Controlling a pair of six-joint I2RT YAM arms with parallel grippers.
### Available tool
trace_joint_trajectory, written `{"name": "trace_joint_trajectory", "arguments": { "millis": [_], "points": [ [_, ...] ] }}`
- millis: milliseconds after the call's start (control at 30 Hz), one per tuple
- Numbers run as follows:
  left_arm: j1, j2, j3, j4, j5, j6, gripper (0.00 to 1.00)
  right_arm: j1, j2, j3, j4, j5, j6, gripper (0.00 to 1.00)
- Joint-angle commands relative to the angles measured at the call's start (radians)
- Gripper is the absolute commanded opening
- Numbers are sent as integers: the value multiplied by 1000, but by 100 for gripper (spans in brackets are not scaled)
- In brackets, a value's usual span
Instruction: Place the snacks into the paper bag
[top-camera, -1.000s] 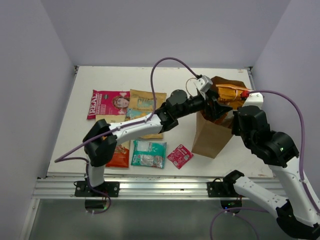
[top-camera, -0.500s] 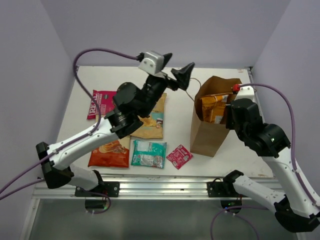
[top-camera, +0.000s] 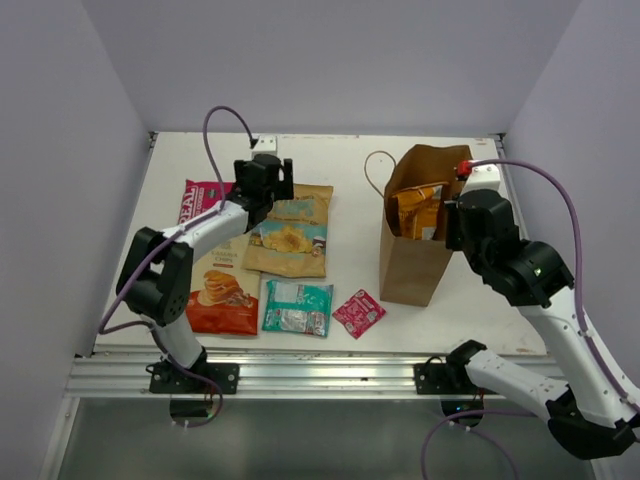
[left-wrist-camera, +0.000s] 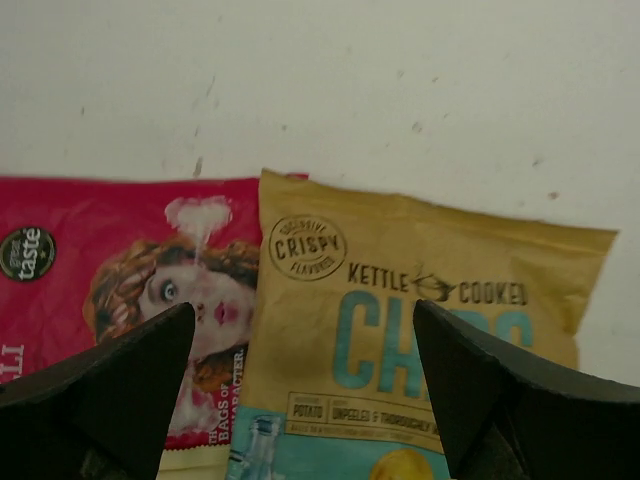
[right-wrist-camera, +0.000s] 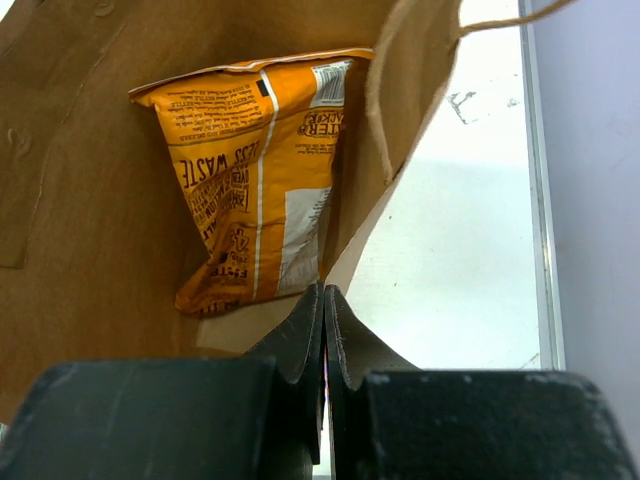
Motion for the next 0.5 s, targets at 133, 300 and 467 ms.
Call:
{"name": "trace_joint_trajectory", "arguments": {
  "millis": [133, 300, 467],
  "points": [
    [90, 61, 52, -103, 76, -109, 97, -2, -37, 18, 7, 8, -22, 0],
    [96, 106, 45, -116, 113, -115, 97, 0, -39, 9, 15, 2, -17, 0],
    [114, 172, 49, -140, 168, -119, 96, -2, -43, 9, 10, 3, -15, 0]
  ]
}}
